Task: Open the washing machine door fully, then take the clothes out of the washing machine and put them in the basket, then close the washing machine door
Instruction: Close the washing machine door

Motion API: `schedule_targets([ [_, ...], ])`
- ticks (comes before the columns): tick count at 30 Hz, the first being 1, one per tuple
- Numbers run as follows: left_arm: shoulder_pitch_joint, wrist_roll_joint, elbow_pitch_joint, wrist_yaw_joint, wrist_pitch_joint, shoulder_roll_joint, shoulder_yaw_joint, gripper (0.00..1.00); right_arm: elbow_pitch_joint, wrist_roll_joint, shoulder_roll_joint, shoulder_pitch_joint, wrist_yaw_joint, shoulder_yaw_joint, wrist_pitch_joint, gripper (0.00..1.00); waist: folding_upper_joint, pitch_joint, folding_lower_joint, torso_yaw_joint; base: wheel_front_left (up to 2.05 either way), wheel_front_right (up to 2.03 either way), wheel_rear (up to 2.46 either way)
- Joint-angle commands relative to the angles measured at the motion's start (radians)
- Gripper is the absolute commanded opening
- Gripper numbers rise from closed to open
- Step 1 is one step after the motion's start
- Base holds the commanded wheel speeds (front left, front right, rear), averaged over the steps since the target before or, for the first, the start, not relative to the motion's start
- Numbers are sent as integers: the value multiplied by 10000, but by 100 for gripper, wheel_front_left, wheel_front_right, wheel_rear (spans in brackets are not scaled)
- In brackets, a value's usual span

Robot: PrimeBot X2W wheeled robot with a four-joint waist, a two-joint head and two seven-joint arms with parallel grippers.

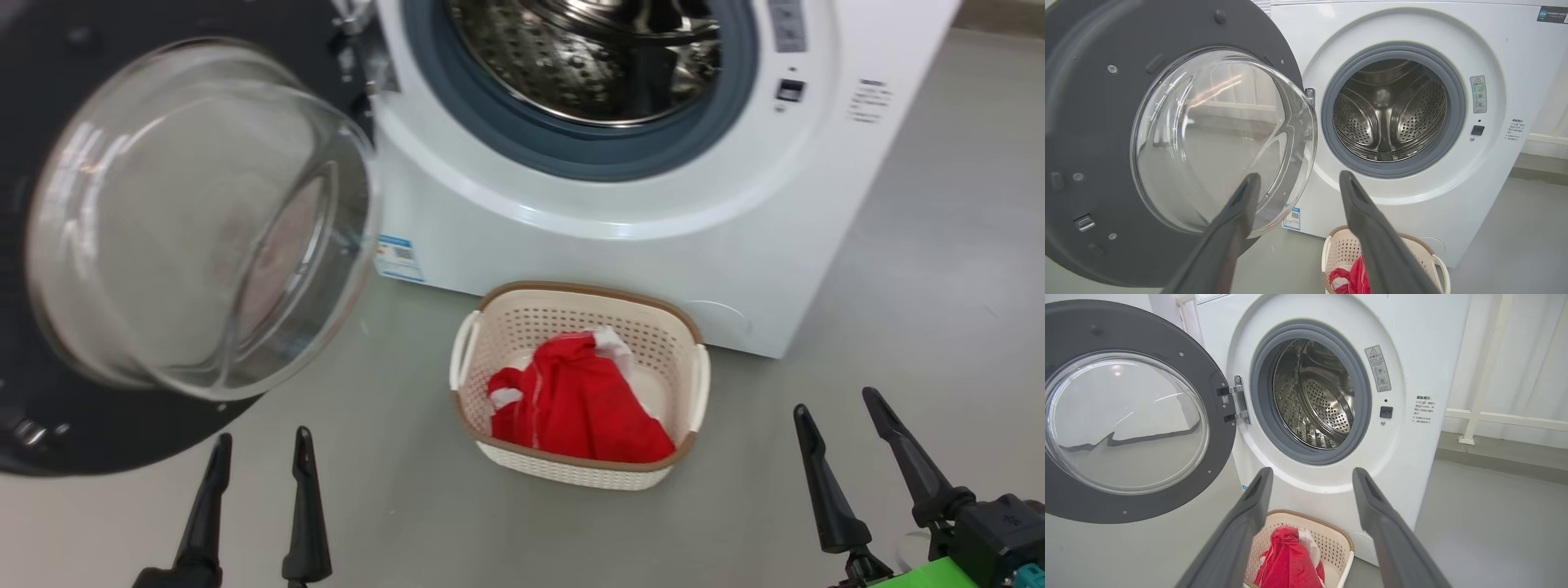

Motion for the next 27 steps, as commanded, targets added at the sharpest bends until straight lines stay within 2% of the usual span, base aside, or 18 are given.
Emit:
schedule_targets([
  [1,-175,72,-233,77,-108,121,440,100,-320,-42,-141,-304,48,243,35,100,-1,-146,0,617,0,0,0],
  [15,-15,74,-339,260,-130,60,559,100,-406,-22,-141,-273,48,354,104,100,-1,-195,0,1728,0,0,0],
  [27,27,-25,-247,296,-148,18,764,100,-420,-56,-141,-323,48,414,186,100,-1,-154,0,2152,0,0,0],
])
